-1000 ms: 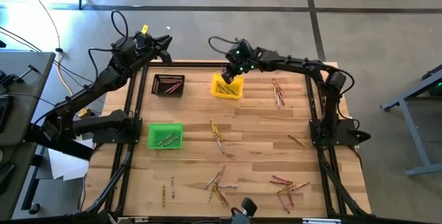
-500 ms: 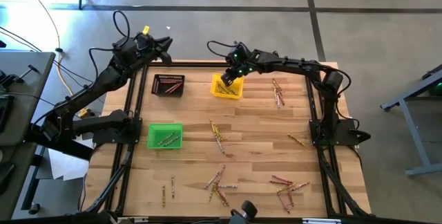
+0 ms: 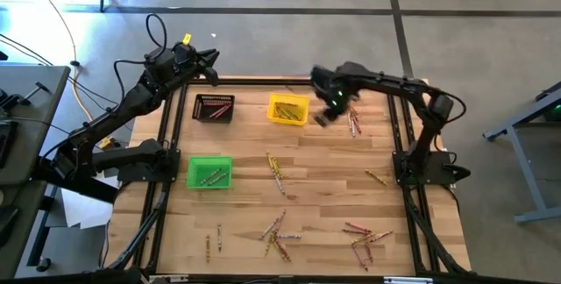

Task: Sort crayons
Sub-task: Put the red crayon into the black bin

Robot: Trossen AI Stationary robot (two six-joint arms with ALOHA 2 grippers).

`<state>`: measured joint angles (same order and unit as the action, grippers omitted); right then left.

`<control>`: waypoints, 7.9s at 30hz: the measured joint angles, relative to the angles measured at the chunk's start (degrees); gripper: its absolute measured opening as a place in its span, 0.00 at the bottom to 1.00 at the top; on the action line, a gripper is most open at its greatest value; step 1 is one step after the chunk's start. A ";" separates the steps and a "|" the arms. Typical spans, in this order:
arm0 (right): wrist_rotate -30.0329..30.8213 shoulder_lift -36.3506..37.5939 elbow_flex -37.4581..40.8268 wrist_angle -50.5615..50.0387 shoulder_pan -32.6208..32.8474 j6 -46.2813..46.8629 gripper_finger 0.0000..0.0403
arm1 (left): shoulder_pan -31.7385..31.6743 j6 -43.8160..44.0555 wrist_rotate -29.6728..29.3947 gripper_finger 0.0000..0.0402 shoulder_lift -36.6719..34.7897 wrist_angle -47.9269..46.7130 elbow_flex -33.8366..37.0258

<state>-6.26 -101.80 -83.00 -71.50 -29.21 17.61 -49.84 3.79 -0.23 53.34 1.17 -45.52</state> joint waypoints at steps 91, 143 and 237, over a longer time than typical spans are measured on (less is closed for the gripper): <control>2.73 15.15 45.20 49.59 70.48 45.45 0.32 | 13.27 14.12 10.12 0.12 -0.02 0.79 0.02; 0.78 7.86 38.94 45.77 67.41 57.61 0.32 | 13.99 13.07 10.14 0.12 -0.02 -1.42 0.02; 35.56 14.86 35.17 54.68 30.89 38.63 0.00 | 21.93 18.23 8.00 0.12 6.05 -3.92 0.02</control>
<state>29.30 -86.94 -47.83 -16.82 1.68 56.25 -27.91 22.03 7.77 59.39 -2.75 -45.50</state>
